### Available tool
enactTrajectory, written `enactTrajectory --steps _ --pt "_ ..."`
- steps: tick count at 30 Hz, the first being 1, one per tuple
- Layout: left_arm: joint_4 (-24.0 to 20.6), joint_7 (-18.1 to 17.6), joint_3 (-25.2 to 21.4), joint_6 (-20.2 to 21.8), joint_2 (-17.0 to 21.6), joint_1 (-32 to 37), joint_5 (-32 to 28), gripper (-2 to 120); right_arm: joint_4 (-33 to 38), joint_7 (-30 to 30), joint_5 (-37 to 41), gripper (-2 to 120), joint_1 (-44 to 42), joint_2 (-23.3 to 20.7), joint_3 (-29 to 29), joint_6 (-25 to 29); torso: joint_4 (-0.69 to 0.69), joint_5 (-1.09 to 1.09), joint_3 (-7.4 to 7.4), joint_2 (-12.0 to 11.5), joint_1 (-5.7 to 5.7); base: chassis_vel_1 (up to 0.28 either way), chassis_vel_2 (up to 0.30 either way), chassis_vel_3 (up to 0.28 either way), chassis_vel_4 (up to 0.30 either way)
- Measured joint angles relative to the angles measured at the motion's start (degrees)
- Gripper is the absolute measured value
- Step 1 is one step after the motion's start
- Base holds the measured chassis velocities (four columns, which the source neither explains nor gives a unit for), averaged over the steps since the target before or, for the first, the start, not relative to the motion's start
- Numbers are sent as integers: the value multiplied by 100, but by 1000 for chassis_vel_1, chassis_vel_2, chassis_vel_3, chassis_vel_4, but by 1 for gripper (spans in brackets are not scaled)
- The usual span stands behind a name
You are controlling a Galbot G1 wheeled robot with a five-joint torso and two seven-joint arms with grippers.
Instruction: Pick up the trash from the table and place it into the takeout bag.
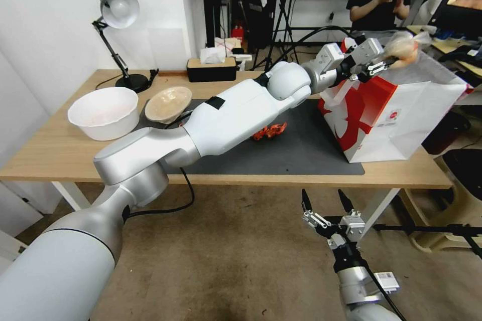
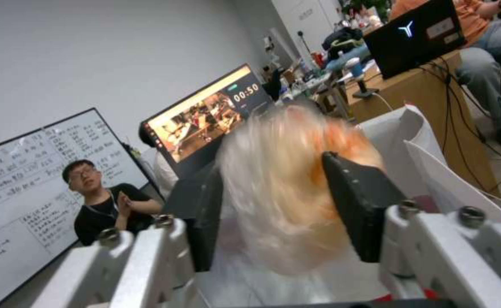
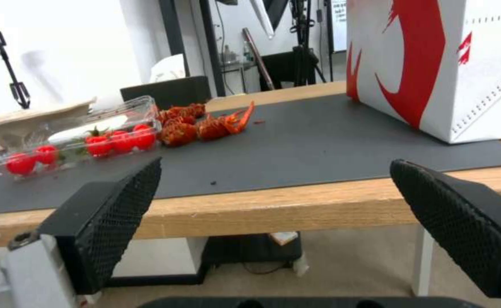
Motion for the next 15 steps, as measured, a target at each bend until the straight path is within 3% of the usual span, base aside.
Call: enactTrajectory --steps 10,15 --pt "-142 -156 -57 -4 110 58 -23 87 -37 -9 29 100 -8 -14 0 18 -1 0 0 1 0 0 0 0 0" --pt "-262 -264 -80 2 215 114 -111 96 -45 -10 31 100 -9 -12 2 20 -1 0 0 1 0 0 0 0 0"
